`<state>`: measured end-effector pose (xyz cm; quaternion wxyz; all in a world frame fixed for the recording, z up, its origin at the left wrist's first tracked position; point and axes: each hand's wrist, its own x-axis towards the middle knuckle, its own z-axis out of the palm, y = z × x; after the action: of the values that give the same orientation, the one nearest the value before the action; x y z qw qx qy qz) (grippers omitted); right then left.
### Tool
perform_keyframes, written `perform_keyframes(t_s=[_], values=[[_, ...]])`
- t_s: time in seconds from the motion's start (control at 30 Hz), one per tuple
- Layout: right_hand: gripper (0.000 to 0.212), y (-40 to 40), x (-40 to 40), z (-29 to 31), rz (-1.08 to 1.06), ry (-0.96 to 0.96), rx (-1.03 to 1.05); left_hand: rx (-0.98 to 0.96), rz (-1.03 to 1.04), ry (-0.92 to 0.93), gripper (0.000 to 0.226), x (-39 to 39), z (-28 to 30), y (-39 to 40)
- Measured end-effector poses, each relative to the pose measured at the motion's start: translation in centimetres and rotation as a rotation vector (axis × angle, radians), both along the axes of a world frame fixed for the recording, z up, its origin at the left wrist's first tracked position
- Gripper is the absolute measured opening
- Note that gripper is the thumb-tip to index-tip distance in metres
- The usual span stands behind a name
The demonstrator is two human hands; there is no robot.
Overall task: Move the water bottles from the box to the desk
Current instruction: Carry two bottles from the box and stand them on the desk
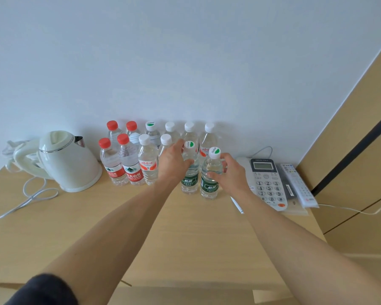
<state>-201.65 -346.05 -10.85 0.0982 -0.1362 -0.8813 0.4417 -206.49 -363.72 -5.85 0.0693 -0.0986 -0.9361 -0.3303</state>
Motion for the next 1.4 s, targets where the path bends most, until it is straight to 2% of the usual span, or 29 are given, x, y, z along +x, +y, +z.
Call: perform_keyframes(t_s=[0.33,0.6,0.87,1.4], values=[[0.059,-0.6,-1.7,0.2,0.001,0.02,-0.017,-0.007,0.045,-0.018,0.035,-1.3,0.7,1.0],[0.06,-0.4,-3.8,-0.2,-0.004,0.026,0.028,-0.06,-0.005,-0.085,0.037,-2.5,1.7,0.8],[0.059,-0.3,-5.0,-0.5,0.01,0.052,-0.001,-0.205,-0.072,0.003,0.028,-3.8,2.8,0.8],[0.056,-1.0,-4.5,0.6,-0.041,0.038,0.038,-0.259,-0.028,-0.028,0.024,-4.0,3.3,0.9]])
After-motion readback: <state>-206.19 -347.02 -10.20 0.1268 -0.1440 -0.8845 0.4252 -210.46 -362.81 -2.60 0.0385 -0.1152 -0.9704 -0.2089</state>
